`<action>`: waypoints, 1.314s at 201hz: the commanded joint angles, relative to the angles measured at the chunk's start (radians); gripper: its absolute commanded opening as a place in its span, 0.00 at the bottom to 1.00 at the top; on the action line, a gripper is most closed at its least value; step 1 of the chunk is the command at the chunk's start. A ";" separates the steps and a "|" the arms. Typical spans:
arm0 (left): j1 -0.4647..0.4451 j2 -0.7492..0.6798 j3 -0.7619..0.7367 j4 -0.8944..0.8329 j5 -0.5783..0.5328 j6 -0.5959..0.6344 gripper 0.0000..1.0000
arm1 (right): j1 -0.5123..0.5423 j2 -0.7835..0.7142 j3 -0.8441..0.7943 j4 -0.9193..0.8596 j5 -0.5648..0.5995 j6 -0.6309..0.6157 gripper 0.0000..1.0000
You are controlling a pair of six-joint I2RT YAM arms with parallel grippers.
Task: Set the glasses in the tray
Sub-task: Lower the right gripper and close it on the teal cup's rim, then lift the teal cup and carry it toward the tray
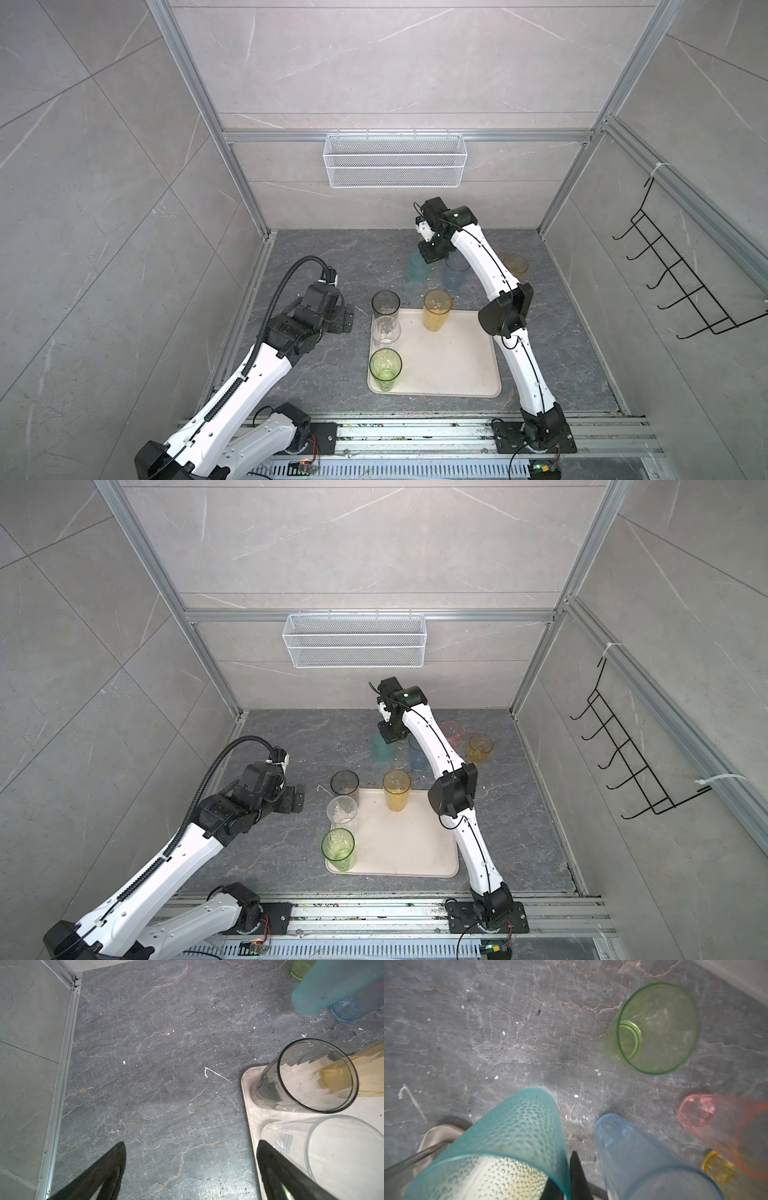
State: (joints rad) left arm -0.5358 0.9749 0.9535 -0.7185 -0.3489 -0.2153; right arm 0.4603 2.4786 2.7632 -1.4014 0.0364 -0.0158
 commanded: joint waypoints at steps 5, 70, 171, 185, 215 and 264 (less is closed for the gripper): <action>0.005 -0.011 0.008 -0.004 -0.007 0.005 0.98 | 0.001 -0.163 -0.044 -0.040 -0.010 0.009 0.00; 0.004 -0.028 0.016 -0.020 0.001 0.002 0.98 | 0.000 -0.344 -0.120 -0.118 0.025 0.090 0.00; 0.011 -0.079 0.058 -0.165 -0.085 -0.028 0.99 | 0.002 -0.832 -0.763 -0.013 0.098 0.220 0.00; 0.011 -0.101 0.055 -0.166 -0.075 -0.034 0.99 | 0.001 -0.909 -0.866 0.000 0.107 0.237 0.00; 0.011 -0.134 0.063 -0.179 -0.058 -0.044 0.99 | 0.009 -1.066 -1.085 0.036 0.122 0.266 0.00; 0.012 -0.143 0.060 -0.180 -0.039 -0.054 0.99 | 0.034 -1.227 -1.335 0.083 0.128 0.329 0.00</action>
State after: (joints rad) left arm -0.5293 0.8333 0.9836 -0.8948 -0.4065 -0.2539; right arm 0.4740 1.3037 1.5135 -1.3708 0.1467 0.2523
